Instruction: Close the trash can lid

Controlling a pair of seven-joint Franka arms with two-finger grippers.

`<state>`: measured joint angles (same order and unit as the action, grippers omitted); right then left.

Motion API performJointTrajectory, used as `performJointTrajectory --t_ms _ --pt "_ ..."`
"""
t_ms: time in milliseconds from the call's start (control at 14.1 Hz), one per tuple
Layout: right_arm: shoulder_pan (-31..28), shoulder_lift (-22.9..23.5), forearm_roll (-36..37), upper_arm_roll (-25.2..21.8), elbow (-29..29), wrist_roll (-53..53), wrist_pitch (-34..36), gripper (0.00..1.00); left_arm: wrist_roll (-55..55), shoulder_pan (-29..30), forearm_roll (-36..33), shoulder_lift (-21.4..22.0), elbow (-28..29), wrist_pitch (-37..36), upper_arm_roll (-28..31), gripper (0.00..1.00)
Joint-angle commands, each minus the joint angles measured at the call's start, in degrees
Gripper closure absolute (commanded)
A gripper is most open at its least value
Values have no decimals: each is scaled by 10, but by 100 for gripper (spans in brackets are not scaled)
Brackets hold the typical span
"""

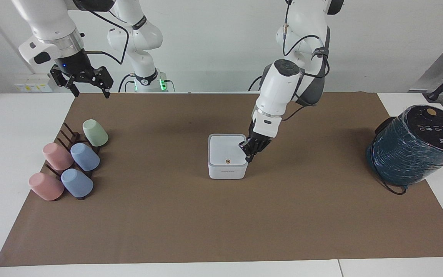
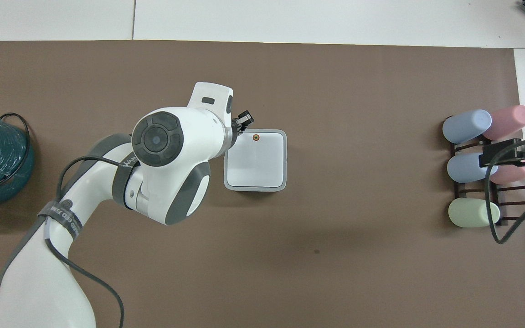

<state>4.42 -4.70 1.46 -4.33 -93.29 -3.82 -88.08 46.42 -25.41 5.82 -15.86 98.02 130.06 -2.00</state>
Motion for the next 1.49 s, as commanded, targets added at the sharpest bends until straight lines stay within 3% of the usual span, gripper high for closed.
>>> performJointTrajectory --t_ms 0,284,496,851,1418 --pt "2 -15 -1 0 -15 -1 2 0 -96 46 0 -8 -53 -96 -4 100" --pt "2 -15 -1 0 -15 -1 2 0 -240 105 -3 -8 -141 -271 -3 100" --pt "2 -15 -1 0 -15 -1 2 0 -348 140 -24 -3 -157 -353 1 100" --pt "2 -15 -1 0 -15 -1 2 0 -454 177 -36 56 -156 -397 -1 100" --pt "2 -15 -1 0 -15 -1 2 0 -544 207 -61 101 -151 -460 -1 100"
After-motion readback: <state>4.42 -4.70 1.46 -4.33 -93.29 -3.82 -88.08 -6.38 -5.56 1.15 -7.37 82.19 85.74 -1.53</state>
